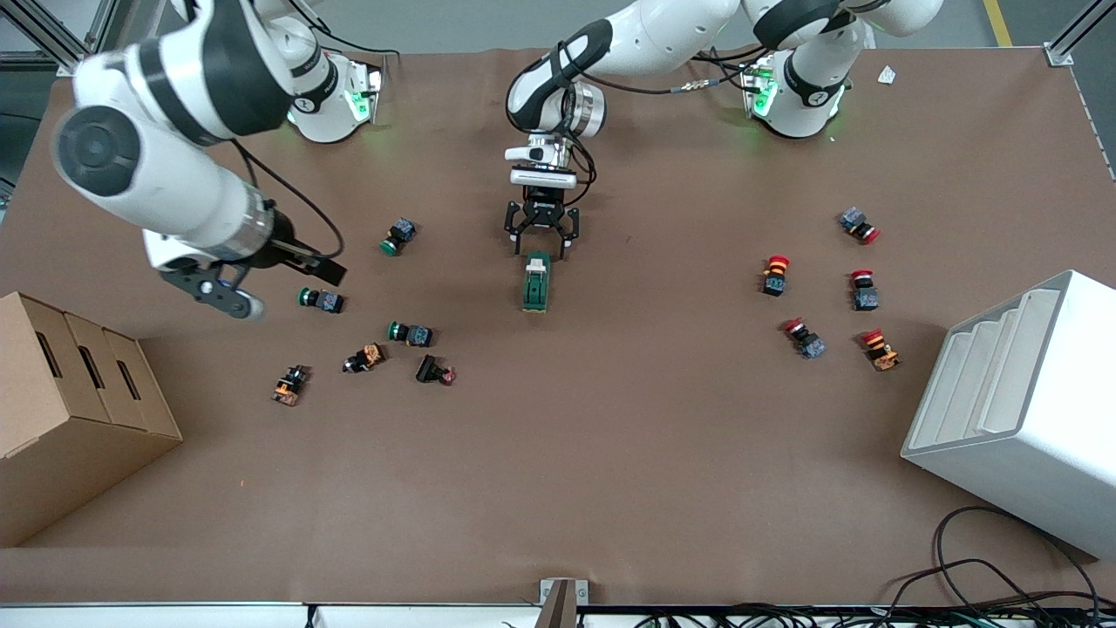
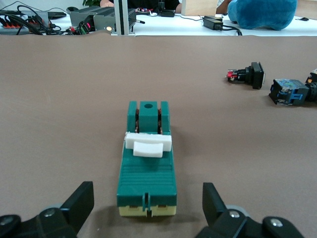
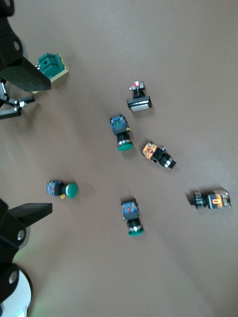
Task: Close load switch with both arms
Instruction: 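Reach the right gripper to the white handle of the switch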
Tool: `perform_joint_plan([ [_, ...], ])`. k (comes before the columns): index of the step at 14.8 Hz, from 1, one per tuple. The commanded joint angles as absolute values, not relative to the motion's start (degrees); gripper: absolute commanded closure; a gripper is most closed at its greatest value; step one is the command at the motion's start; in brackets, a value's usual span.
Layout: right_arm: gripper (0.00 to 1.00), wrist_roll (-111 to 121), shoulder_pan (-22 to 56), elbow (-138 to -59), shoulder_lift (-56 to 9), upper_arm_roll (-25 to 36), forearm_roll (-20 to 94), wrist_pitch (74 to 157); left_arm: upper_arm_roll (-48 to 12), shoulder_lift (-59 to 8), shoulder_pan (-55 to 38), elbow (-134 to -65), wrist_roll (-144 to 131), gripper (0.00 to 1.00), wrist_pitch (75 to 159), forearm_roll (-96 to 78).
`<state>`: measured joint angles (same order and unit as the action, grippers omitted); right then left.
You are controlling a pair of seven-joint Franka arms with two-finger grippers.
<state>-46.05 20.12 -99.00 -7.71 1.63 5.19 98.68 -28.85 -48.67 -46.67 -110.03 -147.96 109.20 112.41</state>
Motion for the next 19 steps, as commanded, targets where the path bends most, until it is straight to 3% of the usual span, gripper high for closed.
perform_joint_plan([
  [1, 0.00, -52.71, 24.59, -99.75, -10.01, 2.11, 5.63, 102.47, -26.11, -50.62, -48.69, -107.93, -148.18, 0.03, 108.28, 115.22],
  [15, 0.00, -74.34, 42.96, -113.98, -19.41, 2.11, 8.70, 135.41, -26.10, -53.08, -49.57, -107.84, -148.18, 0.01, 108.02, 114.61],
  [19, 0.00, -79.44, 47.45, -114.79, -24.51, 2.11, 8.79, 143.77, -26.10, -53.17, -49.57, -107.84, -148.18, 0.01, 108.02, 114.70],
])
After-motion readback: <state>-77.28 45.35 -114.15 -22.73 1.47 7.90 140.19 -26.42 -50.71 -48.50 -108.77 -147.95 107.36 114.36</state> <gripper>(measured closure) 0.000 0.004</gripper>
